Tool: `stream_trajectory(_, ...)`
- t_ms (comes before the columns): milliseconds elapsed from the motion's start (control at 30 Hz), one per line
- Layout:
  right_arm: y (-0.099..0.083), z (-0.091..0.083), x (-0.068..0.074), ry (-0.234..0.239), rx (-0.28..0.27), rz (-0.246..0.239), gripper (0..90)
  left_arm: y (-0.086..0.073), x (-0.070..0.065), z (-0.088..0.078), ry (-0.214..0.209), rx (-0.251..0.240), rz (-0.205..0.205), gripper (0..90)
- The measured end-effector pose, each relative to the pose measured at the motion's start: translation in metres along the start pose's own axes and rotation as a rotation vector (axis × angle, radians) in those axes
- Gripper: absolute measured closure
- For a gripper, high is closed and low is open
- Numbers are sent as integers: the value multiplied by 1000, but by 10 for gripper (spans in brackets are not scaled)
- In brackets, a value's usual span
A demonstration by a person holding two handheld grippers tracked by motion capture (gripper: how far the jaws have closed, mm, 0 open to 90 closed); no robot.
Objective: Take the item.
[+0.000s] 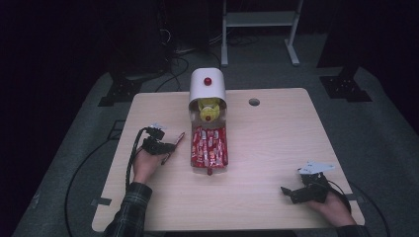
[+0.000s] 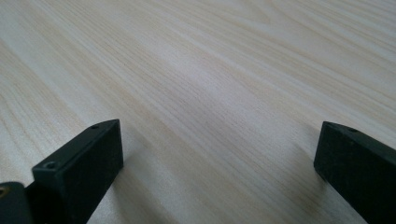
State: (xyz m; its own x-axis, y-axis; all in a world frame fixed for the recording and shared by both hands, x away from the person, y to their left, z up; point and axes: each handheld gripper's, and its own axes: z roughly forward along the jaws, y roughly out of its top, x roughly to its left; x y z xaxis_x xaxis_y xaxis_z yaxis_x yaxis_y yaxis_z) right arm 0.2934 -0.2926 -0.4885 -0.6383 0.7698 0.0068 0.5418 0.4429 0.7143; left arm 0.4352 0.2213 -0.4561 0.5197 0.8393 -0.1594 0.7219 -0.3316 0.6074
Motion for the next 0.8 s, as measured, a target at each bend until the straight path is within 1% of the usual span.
stream_trajectory(133, 0, 0, 0, 0, 0, 0, 4, 0, 0, 1, 7, 3, -1, 750)
stream_trajectory(200, 0, 0, 0, 0, 0, 0, 4, 0, 0, 0, 12, -2, -3, 714)
stream_trajectory(367, 0, 0, 0, 0, 0, 0, 3, 0, 1, -2, 10, -9, 4, 600)
stream_trajectory(533, 0, 0, 0, 0, 0, 0, 4, 1, 1, -6, -2, -22, -1, 495)
stream_trajectory(667, 0, 0, 0, 0, 0, -1, 3, 1, -1, -11, -2, -23, 12, 417)
stream_trajectory(800, 0, 0, 0, 0, 0, 0, 3, 1, -5, -16, -17, -38, 25, 335)
